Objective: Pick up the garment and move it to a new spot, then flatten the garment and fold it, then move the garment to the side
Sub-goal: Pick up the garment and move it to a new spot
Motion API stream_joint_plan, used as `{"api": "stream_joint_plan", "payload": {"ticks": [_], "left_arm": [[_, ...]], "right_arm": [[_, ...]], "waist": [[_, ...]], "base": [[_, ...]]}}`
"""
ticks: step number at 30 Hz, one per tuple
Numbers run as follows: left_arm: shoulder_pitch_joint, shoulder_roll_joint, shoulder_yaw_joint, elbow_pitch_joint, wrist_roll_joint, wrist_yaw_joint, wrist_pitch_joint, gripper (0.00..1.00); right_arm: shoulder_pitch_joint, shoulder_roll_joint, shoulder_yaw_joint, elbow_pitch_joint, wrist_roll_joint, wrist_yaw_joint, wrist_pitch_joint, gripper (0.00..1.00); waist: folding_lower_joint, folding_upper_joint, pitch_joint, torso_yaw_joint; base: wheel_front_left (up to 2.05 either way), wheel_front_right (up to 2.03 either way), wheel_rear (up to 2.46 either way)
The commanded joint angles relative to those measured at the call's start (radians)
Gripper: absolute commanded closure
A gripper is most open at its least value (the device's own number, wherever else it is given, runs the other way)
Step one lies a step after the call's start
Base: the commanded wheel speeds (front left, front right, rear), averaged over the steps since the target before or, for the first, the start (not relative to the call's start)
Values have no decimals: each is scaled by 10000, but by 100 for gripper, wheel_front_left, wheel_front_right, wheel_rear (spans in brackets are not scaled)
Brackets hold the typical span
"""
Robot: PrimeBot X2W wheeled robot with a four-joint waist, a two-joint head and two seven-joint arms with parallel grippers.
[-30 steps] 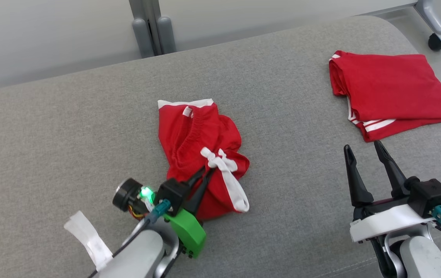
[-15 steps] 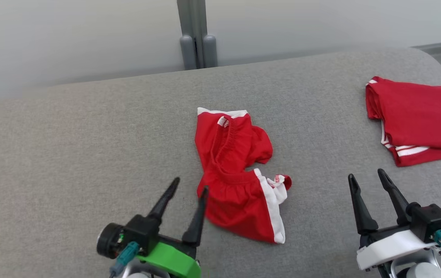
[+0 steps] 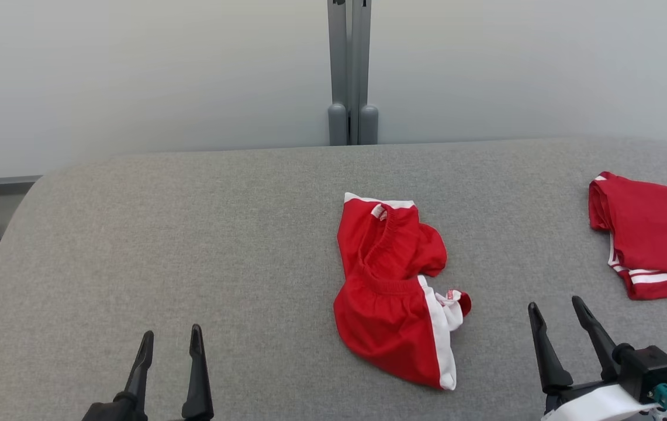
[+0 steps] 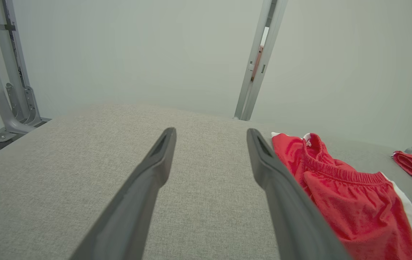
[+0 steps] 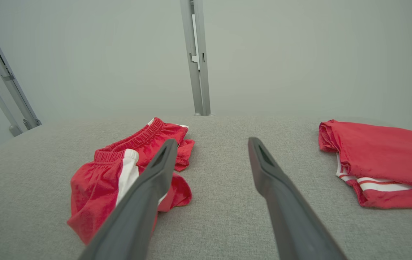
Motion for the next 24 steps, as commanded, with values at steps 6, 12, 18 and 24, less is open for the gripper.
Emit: {"api": "stream_joint_plan", "payload": {"ticks": [6, 12, 18, 24], "left_arm": [[747, -261, 654, 23, 1070, -496, -3, 0], [954, -347, 933, -16, 1764, -675, -3, 0], [1060, -395, 1022, 56, 2077, -729, -3, 0], [1094, -410, 1031, 142, 1979, -769, -3, 0]], "right_arm": [[627, 97, 273, 52, -38, -17, 0, 0], [815, 118, 383, 90, -21, -17, 0, 0], [839, 102, 424, 120, -8, -17, 0, 0], [827, 165, 468, 152, -49, -17, 0, 0]], "waist": [[1, 0, -528, 35], [1, 0, -673, -74], [1, 0, -747, -184], [1, 0, -787, -242]], "base": [[0, 0, 0], [0, 0, 0], [0, 0, 0], [0, 0, 0]]}}
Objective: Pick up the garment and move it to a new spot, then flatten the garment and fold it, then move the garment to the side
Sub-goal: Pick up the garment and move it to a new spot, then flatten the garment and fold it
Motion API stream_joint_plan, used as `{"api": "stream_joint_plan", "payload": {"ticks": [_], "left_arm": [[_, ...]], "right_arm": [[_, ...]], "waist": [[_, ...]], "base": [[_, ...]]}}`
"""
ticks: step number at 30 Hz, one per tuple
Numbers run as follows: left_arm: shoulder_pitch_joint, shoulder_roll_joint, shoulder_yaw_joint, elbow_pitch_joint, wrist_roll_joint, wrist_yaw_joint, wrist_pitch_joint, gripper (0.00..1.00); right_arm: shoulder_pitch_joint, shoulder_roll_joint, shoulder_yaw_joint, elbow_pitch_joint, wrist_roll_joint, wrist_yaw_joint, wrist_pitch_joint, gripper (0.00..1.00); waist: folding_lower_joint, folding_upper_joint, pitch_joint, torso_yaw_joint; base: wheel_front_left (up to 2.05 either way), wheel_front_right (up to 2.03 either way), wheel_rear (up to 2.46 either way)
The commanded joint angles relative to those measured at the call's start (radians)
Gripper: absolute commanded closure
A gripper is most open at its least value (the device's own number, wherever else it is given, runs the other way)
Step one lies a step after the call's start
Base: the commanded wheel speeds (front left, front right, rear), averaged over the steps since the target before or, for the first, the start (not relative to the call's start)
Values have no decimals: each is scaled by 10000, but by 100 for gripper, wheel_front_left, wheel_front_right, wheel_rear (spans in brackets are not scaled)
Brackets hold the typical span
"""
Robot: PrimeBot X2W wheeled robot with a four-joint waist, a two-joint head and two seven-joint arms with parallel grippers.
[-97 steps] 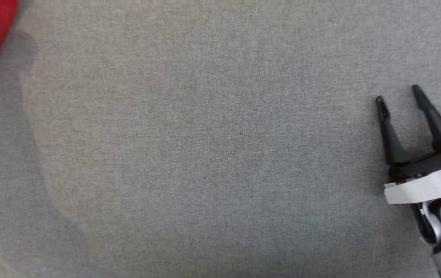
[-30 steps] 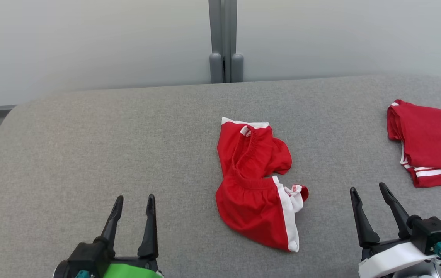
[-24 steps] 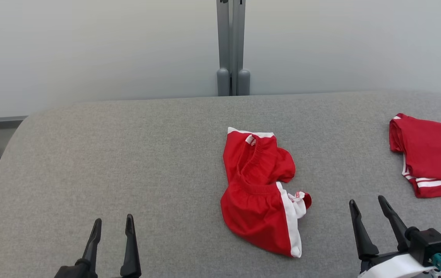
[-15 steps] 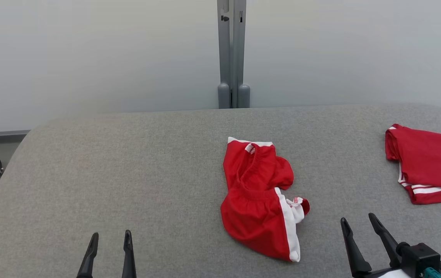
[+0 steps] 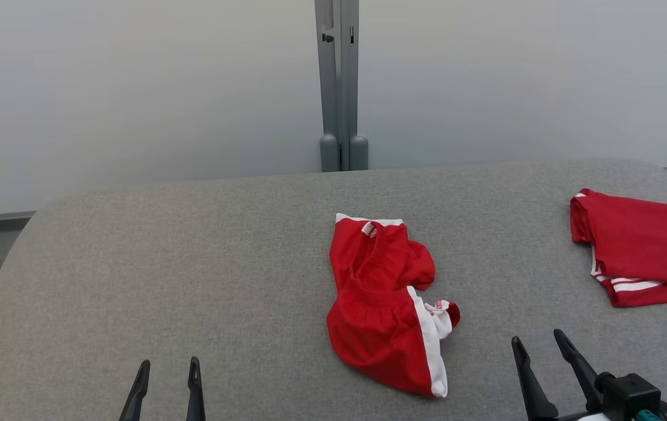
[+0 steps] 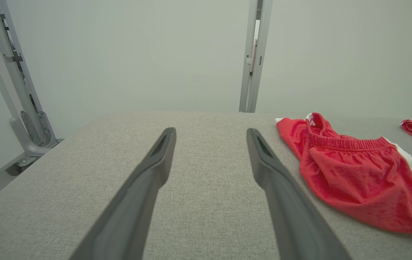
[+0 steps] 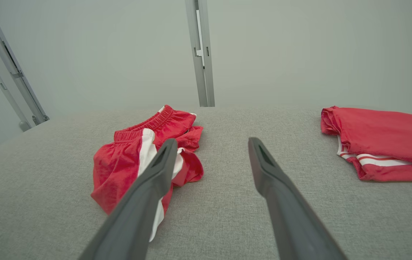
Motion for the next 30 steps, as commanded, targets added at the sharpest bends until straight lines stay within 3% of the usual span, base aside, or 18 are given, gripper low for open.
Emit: {"api": "stream_joint_plan", "payload": {"ticks": [1, 30], "left_arm": [[153, -10, 2, 55, -73, -43, -3, 0], [31, -10, -273, 467, 41, 226, -3, 0]], "right_arm": [[68, 41, 23, 37, -57, -17, 0, 0], [31, 73, -62, 117, -85, -17, 0, 0]], "waist": [[1, 0, -9, -15], [1, 0, -11, 18]], "base": [[0, 0, 0], [0, 0, 0]]}}
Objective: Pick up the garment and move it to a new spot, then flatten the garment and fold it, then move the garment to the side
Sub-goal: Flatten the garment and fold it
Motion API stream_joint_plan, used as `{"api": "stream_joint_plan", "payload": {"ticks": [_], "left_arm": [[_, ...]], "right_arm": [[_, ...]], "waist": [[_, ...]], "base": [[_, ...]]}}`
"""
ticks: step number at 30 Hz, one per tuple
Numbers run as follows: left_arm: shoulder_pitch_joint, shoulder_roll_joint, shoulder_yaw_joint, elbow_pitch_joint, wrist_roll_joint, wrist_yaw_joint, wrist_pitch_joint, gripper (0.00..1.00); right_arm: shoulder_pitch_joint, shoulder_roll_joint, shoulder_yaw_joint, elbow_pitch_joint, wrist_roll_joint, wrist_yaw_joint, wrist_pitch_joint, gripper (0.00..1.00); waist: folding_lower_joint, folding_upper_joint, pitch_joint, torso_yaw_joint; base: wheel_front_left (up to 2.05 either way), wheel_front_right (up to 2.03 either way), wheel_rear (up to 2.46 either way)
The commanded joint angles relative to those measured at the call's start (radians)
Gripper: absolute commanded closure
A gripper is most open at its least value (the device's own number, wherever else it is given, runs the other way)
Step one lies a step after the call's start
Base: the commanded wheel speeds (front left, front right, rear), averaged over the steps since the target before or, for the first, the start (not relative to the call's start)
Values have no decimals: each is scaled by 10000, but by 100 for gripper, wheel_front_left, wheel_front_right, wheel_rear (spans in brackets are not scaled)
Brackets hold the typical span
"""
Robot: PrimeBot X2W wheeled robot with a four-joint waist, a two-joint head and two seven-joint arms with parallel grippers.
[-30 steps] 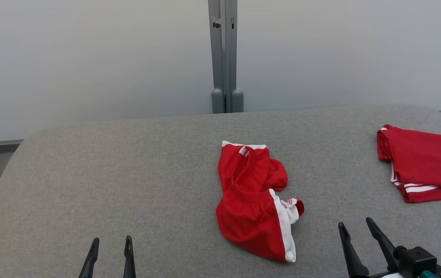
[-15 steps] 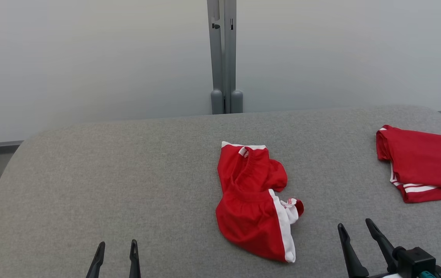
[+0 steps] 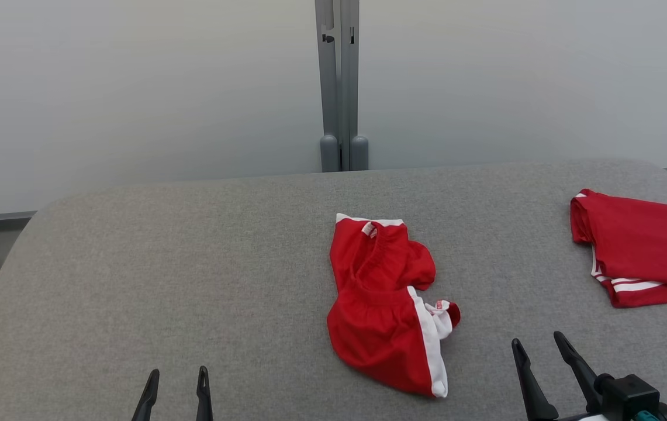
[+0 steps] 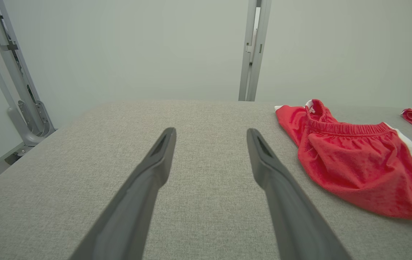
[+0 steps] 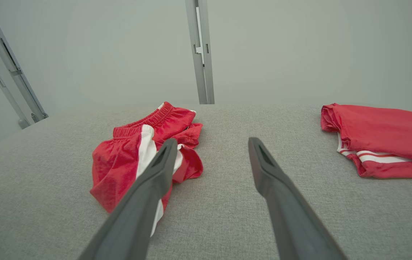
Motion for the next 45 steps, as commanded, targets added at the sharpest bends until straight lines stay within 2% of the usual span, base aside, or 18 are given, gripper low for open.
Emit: {"api": "stream_joint_plan", "payload": {"ticks": [1, 35, 40, 45], "left_arm": [[32, 0, 18, 21, 85, 7, -3, 0], [-11, -1, 38, 177, 109, -75, -3, 0], [-214, 1, -172, 493, 41, -291, -3, 0], [-1157, 2, -911, 1209, 90, -632, 34, 0]], "right_arm": [[28, 18, -8, -12, 5, -17, 0, 0], [-36, 30, -82, 33, 145, -17, 1, 0], [-53, 61, -20, 8, 145, -17, 1, 0], [-270, -28, 28, -20, 231, -17, -1, 0]], "waist": [[0, 0, 5, -7], [0, 0, 18, 44], [0, 0, 98, -54], [0, 0, 390, -266]], "base": [[0, 0, 0], [0, 0, 0], [0, 0, 0], [0, 0, 0]]}}
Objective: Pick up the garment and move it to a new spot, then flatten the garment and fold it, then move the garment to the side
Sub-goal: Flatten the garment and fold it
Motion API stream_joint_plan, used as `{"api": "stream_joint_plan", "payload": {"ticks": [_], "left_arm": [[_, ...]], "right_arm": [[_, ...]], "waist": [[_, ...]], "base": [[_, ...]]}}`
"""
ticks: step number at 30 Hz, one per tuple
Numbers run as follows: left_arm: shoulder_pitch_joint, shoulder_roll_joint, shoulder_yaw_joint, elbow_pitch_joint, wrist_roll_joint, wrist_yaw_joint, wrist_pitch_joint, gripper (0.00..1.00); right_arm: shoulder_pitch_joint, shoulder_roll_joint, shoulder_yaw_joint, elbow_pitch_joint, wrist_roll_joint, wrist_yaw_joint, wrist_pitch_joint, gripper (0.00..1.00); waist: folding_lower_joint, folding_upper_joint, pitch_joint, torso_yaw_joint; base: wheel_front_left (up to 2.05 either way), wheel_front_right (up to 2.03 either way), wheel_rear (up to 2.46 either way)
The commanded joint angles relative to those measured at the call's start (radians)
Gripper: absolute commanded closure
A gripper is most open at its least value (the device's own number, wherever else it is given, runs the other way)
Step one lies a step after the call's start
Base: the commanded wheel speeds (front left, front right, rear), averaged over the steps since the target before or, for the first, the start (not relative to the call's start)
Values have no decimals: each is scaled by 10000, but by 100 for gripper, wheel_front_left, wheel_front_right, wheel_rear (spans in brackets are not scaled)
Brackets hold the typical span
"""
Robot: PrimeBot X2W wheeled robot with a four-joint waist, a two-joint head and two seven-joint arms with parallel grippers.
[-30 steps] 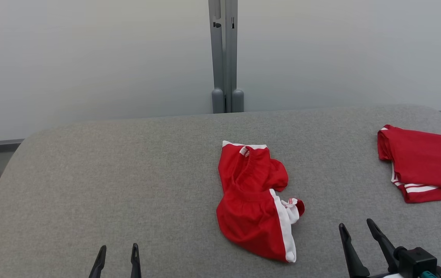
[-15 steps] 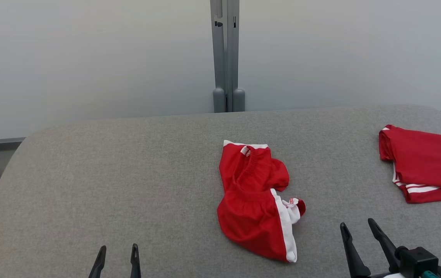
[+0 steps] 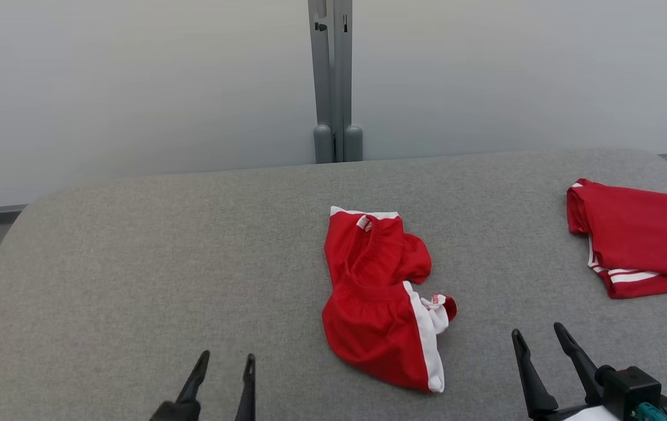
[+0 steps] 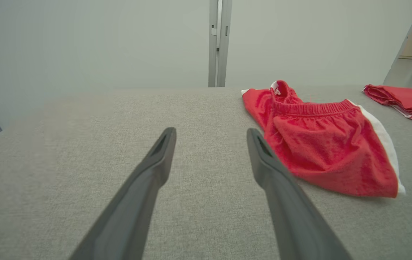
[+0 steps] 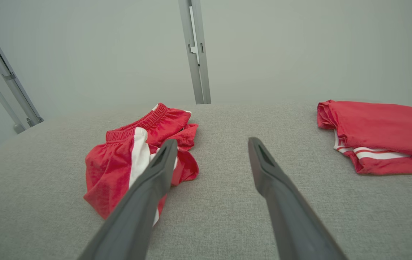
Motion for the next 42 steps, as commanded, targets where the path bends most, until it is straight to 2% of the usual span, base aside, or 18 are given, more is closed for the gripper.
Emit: {"api": "stream_joint_plan", "payload": {"ticks": [1, 6, 11, 19, 26, 31, 39, 40, 41, 42], "left_arm": [[-510, 6, -231, 155, 10, -131, 124, 0], [-2331, 9, -1664, 378, 1, -525, 1243, 0], [-4255, 21, -3333, 741, -644, -907, 3241, 0], [-6891, 26, -5136, 1406, -1514, -996, 6575, 0], [-7756, 27, -5628, 1673, -2178, -765, 8126, 0], [-7724, 23, -5759, 1989, -2412, -618, 8621, 0], [-7330, 194, -5876, 1772, -2527, -461, 8909, 0], [-7275, 249, -5901, 1700, -2544, -461, 8973, 13], [-7212, 312, -5912, 1585, -2546, -460, 9052, 64], [-7152, 362, -5922, 1479, -2574, -450, 9136, 100]], "right_arm": [[-128, -52, 32, -17, 57, -17, 1, 0], [-396, -227, 132, -59, 108, -17, 1, 0], [-720, -396, 321, -44, 181, -17, 1, 0], [-1265, -655, 374, -123, 341, -17, 1, 0], [-1516, -679, 368, -162, 386, -17, 1, 0], [-1588, -635, 406, -131, 390, -17, 1, 0], [-1610, -607, 351, -91, 390, -17, 1, 0], [-1582, -605, 339, -88, 384, -17, 1, 0], [-1543, -605, 330, -83, 374, -17, 1, 0], [-1513, -601, 325, -84, 368, -17, 1, 0]], "waist": [[0, -1, 201, -168], [0, -1, 737, -527], [0, -1, 1313, -970], [0, -1, 2316, -1339], [0, -1, 2779, -1432], [0, -1, 2874, -1416], [0, -1, 2743, -1226], [0, -1, 2705, -1198], [0, -1, 2659, -1169], [0, -1, 2618, -1145]], "base": [[0, 0, 0], [0, 0, 0], [0, 0, 0], [0, 0, 0], [0, 0, 0], [0, 0, 0], [0, 0, 0], [0, 0, 0], [0, 0, 0], [0, 0, 0]]}}
